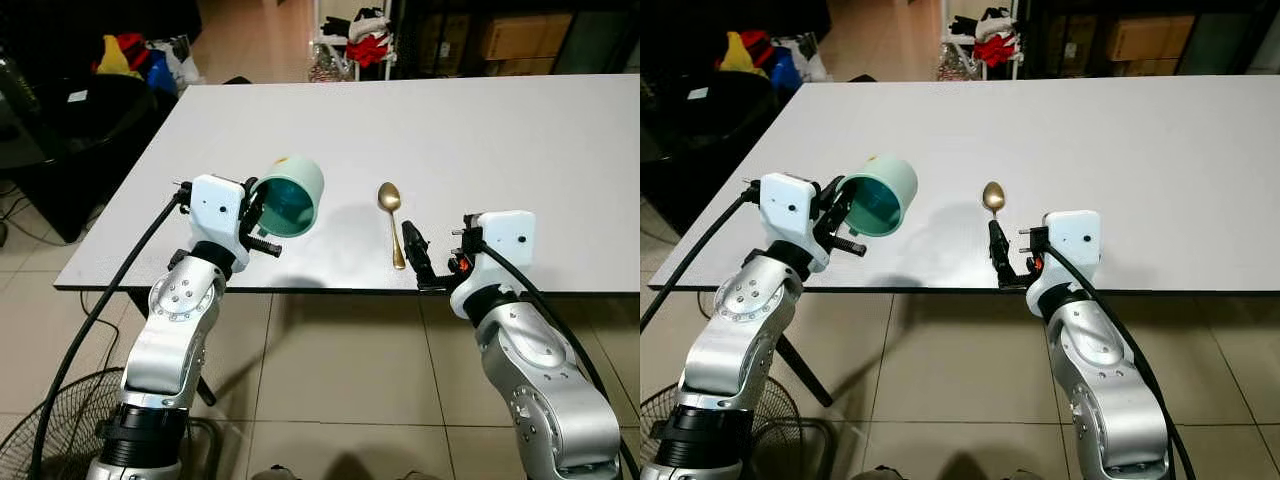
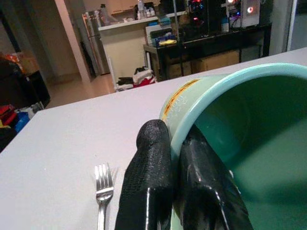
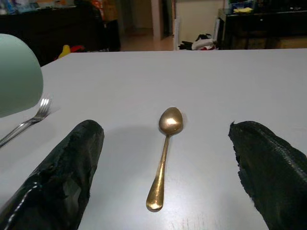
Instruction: Setting the table
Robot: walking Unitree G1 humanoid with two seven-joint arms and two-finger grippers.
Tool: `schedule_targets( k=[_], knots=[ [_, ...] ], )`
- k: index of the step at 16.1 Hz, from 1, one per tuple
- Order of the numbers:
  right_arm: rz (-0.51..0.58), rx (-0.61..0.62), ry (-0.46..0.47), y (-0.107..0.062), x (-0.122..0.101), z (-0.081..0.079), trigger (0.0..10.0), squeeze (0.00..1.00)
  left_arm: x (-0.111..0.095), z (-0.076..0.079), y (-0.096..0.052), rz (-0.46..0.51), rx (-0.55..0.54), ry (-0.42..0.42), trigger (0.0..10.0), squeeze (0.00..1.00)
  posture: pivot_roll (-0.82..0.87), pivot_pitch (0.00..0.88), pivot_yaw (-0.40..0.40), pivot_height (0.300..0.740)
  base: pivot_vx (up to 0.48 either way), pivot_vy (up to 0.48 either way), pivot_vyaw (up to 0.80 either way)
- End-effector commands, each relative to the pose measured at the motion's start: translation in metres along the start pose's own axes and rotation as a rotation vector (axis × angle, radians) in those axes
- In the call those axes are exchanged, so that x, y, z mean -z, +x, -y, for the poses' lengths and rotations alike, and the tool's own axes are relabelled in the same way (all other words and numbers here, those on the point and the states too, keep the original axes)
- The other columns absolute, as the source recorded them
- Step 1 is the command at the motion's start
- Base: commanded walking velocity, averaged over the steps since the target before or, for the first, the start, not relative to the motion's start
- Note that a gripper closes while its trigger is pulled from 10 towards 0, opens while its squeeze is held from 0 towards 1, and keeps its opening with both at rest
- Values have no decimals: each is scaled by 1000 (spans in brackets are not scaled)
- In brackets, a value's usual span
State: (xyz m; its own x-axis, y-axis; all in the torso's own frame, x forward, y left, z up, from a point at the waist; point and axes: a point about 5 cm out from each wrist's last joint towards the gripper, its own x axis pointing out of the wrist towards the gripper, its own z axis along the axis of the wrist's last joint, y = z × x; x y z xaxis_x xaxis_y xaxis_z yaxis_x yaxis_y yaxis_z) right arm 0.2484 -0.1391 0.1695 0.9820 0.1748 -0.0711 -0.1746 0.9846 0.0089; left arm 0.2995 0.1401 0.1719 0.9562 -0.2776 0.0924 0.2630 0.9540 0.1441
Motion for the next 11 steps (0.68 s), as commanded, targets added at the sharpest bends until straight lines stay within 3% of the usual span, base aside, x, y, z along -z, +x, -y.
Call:
schedule_targets(
  k=[1,4,11],
  knots=[
    [3,-25,-6,2,-3,-3,10000,0,-3,-4,-1,4,-17,24,10000,0,57,0,85,727,0,0,0],
    [-6,-38,-28,3,-3,-4,10000,0,-4,-5,-1,15,-17,9,10000,0,55,0,86,727,210,0,738],
    [3,-39,-16,3,-3,-4,10000,0,-2,-3,1,8,-8,1,10000,0,46,0,87,727,328,0,0]
  ],
)
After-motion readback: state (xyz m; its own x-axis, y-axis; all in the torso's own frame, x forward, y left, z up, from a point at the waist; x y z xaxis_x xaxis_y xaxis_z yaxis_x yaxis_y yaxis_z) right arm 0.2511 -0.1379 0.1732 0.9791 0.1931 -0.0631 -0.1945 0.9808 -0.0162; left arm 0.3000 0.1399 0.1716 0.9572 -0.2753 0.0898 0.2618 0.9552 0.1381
